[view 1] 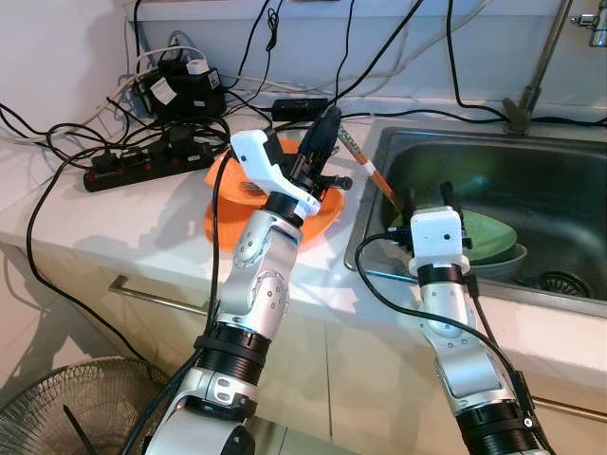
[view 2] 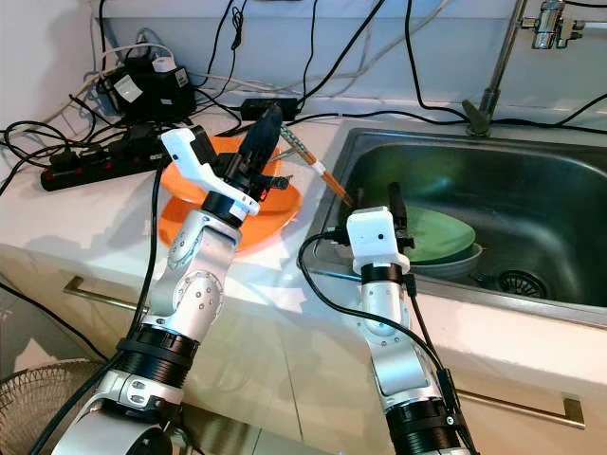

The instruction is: Kitchen organization

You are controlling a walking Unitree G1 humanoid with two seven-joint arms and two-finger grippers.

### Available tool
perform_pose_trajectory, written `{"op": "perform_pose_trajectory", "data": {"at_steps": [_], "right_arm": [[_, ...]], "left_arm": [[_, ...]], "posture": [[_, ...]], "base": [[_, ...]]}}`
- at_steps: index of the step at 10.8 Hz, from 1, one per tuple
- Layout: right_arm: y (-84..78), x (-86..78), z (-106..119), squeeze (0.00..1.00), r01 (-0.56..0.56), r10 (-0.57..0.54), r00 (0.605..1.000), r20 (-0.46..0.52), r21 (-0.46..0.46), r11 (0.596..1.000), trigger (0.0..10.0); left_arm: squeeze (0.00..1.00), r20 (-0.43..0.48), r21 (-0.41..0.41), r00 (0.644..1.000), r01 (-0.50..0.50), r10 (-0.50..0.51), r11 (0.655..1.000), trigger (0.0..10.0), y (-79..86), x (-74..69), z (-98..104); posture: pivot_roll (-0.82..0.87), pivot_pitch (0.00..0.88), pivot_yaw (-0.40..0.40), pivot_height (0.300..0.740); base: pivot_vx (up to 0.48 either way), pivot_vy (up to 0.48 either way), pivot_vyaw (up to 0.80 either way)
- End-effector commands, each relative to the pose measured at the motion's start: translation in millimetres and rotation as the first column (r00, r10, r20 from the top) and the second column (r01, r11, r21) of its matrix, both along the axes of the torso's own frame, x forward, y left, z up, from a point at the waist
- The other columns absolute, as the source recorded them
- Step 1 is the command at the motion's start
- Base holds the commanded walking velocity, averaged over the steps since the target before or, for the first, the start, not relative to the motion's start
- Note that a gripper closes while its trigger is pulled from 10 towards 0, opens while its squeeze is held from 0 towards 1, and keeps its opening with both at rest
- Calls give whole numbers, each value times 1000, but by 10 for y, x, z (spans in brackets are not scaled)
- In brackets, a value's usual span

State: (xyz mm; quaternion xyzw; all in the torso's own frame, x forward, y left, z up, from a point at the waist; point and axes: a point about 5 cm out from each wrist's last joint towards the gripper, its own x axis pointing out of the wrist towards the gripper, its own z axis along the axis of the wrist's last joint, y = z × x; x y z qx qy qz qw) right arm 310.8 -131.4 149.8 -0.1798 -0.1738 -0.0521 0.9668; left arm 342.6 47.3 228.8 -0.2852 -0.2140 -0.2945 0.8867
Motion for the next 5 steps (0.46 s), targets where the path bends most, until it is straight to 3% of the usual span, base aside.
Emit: {"op": "perform_pose_trajectory", "data": {"at_steps": [1, 2, 3, 4, 5], "right_arm": [[75, -12, -80, 1000, -45, 45, 998, -36, 1, 999, 10000], [137, -24, -70, 1000, -96, 96, 995, -32, 11, 995, 10000], [217, -42, -79, 859, -153, 153, 987, -38, 13, 988, 10000], [290, -58, -98, 0, -206, 206, 977, -49, 15, 978, 10000], [306, -62, -113, 0, -221, 222, 973, -61, 14, 975, 10000]], "left_arm": [[0, 3, -30, 999, 43, -43, 999, 10000, -141, -36, 35], [0, 3, -29, 999, 45, -45, 999, 10000, -144, -33, 36], [0, 5, -27, 999, 46, -46, 999, 10000, -151, -35, 33], [0, 7, -19, 999, 52, -52, 998, 10000, -169, -40, 28], [0, 8, -17, 998, 61, -61, 998, 10000, -180, -47, 27]], "posture": [[28, 0, 119, 740], [29, 0, 120, 740], [29, 0, 120, 740], [29, 0, 120, 740], [31, 0, 119, 740]], "base": [[0, 0, 0], [0, 0, 0], [0, 0, 0], [0, 0, 0], [0, 0, 0]]}}
